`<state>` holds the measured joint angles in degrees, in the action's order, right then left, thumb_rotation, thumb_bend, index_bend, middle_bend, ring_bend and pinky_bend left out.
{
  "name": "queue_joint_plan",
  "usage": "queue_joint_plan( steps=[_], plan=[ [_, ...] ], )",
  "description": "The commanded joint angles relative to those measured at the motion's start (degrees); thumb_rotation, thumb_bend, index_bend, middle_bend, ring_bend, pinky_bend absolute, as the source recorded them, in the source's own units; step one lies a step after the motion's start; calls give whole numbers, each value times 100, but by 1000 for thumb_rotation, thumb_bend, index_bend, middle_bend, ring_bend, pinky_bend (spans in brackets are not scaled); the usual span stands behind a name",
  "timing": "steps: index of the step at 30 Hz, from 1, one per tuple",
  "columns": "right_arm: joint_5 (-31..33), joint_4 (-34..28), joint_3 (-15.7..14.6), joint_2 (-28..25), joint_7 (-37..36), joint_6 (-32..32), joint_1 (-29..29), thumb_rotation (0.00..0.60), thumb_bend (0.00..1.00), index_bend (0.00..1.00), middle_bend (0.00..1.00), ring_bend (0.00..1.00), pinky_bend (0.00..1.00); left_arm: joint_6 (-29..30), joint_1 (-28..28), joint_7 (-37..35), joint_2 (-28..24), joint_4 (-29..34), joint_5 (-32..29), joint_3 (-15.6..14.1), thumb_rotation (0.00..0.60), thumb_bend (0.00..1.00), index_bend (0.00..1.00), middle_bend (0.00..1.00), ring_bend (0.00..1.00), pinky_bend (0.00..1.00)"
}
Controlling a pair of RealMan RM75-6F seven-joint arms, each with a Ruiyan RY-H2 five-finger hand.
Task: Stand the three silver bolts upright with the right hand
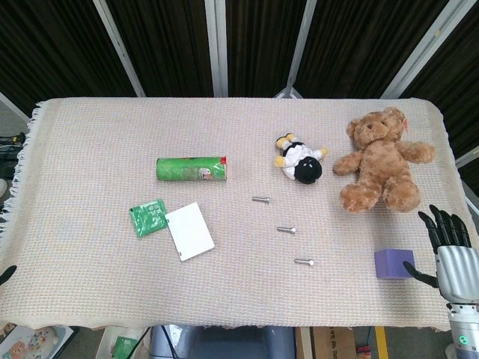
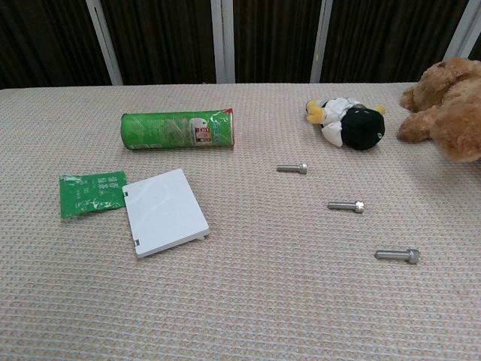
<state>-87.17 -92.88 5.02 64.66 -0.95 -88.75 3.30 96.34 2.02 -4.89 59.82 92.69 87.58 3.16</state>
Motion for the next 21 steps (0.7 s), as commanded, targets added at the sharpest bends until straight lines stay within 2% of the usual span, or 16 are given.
queue_joint_plan(
  steps=[1, 8, 21],
  plan=[
    [-2, -2, -11, -2, 9, 14, -1, 600, 146, 134, 32, 24, 67, 8, 11, -1, -7, 8, -12, 4, 600, 123, 140, 82, 0, 148],
    [78, -24, -29, -12, -48, 136, 15, 600, 147, 134, 32, 24, 67, 49, 31, 92, 21, 33, 33, -5, 600, 123, 140, 82, 0, 151],
    [-29, -43, -24, -4, -579, 91, 20, 600, 146, 182, 32, 23, 67, 60, 28, 295, 95, 88, 48, 16, 600, 123, 140, 82, 0, 156]
  ],
)
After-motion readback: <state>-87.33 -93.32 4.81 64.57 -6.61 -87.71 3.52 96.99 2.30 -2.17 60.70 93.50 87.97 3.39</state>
